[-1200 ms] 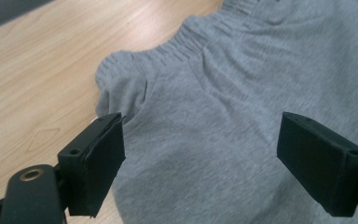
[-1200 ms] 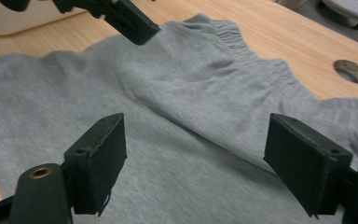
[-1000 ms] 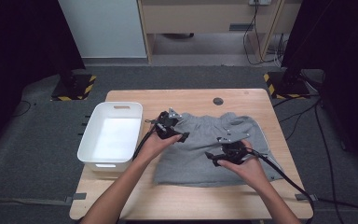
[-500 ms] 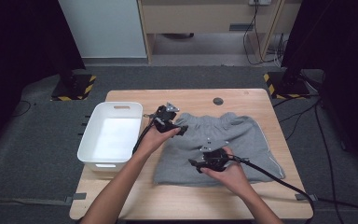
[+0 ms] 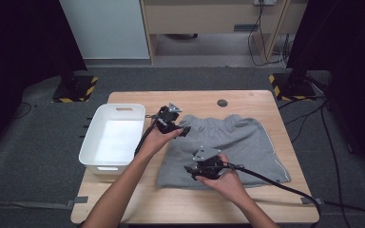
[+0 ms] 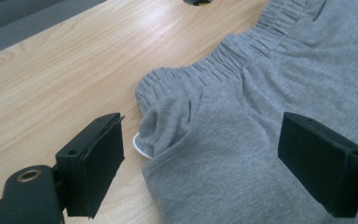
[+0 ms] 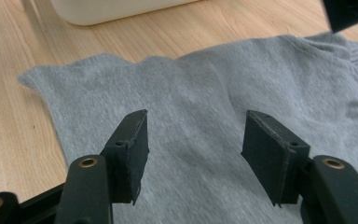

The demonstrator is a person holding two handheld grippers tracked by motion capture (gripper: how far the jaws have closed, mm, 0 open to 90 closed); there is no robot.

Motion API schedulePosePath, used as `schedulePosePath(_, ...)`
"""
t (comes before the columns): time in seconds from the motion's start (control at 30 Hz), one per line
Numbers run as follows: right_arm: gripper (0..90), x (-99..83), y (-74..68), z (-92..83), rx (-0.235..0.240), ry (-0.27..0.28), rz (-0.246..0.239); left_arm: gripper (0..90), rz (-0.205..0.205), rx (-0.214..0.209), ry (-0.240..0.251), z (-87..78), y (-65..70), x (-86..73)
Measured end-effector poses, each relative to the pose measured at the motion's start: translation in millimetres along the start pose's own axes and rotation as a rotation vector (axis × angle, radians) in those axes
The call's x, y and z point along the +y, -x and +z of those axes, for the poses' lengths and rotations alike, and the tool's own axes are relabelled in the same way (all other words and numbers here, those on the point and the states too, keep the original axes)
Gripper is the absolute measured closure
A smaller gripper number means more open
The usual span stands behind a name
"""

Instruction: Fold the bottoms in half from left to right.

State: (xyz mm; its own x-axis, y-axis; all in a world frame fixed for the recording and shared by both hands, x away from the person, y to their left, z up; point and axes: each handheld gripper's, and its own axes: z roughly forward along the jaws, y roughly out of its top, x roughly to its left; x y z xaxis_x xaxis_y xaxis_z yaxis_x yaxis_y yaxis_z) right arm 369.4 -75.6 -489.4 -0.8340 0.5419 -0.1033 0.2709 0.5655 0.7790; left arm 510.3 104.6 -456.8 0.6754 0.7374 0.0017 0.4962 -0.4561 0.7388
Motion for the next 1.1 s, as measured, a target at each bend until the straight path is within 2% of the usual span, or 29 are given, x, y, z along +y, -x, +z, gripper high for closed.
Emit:
schedulePosePath(0.13, 39.1, 0.6, -5.8, 1.8, -0.036, 0.002, -0.033, 13.7, 0.004, -0.002, -0.002, -1.4, -0.6, 2.3)
schedulePosePath(0.27, 39.1, -0.7, -5.4, 5.1, -0.032, -0.016, -0.035, 13.7, 0.004, -0.004, -0.012, 0.3, -0.8, 1.5)
schedulePosePath(0.33, 40.2, -0.3, -7.2, 7.2, -0.017, -0.016, -0.024, 13.7, 0.003, -0.001, -0.012, 0.9, -1.0, 1.7)
schedulePosePath(0.57, 40.8, 8.9, -23.3, 17.8, 0.015, -0.012, -0.051, 14.3, 0.012, 0.002, -0.003, -3.5, -0.3, 6.3)
schedulePosePath(0.77, 41.5, 7.5, -35.6, 31.1, 0.048, -0.026, -0.062, 14.0, 0.014, 0.005, -0.027, -3.1, -3.3, 4.0)
schedulePosePath(0.93, 37.0, 4.1, -43.4, 38.9, 0.075, -0.035, -0.053, 14.1, 0.005, 0.012, -0.020, -5.4, -5.2, 4.3)
schedulePosePath(1.1, 33.0, 2.2, -47.1, 41.5, 0.131, -0.026, -0.025, 14.1, 0.001, 0.015, -0.019, -6.2, -5.9, 4.3)
